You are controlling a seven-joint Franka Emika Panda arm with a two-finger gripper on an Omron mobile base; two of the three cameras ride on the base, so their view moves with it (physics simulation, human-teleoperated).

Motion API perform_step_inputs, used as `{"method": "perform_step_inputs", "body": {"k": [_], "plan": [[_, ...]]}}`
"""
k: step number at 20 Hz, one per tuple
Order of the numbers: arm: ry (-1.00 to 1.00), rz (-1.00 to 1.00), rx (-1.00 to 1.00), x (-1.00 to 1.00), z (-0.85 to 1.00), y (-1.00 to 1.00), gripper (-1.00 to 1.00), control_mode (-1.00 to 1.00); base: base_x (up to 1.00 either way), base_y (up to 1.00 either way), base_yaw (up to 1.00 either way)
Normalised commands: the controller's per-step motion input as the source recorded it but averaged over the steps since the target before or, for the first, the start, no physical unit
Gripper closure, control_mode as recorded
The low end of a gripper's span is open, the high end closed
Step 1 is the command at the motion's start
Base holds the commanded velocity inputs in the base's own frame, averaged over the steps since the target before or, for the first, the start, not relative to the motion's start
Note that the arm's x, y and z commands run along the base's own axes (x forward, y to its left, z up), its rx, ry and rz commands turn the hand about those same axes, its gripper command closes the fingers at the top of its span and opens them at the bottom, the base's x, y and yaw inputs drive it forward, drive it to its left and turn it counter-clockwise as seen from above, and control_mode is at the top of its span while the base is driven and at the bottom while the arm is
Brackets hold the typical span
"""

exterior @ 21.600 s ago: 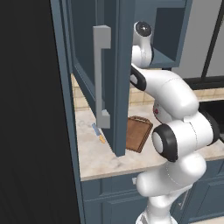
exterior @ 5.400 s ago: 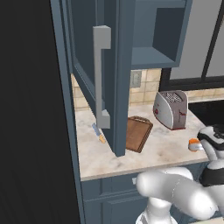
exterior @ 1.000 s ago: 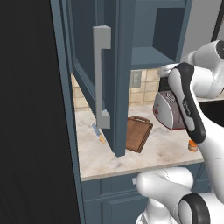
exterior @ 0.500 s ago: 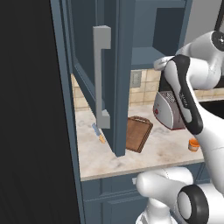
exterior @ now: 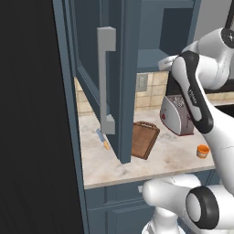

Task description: Pick the bread, place it on the cutting board, pick the jam, place it on the counter, and close the cabinet.

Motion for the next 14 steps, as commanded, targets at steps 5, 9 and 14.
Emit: {"method": "perform_step_inputs", "body": {"k": [5, 9, 14], "plan": [[-0.01, 0.08, 0.00, 0.09, 0.00, 0.08, -1.00, -1.00, 0.00, 0.00, 0.00], [-0.01, 0.04, 0.00, 0.01, 0.00, 0.08, -1.00, -1.00, 0.00, 0.00, 0.00], [-0.01, 0.01, 0.00, 0.05, 0.00, 0.05, -1.00, -1.00, 0.00, 0.00, 0.00]]}}
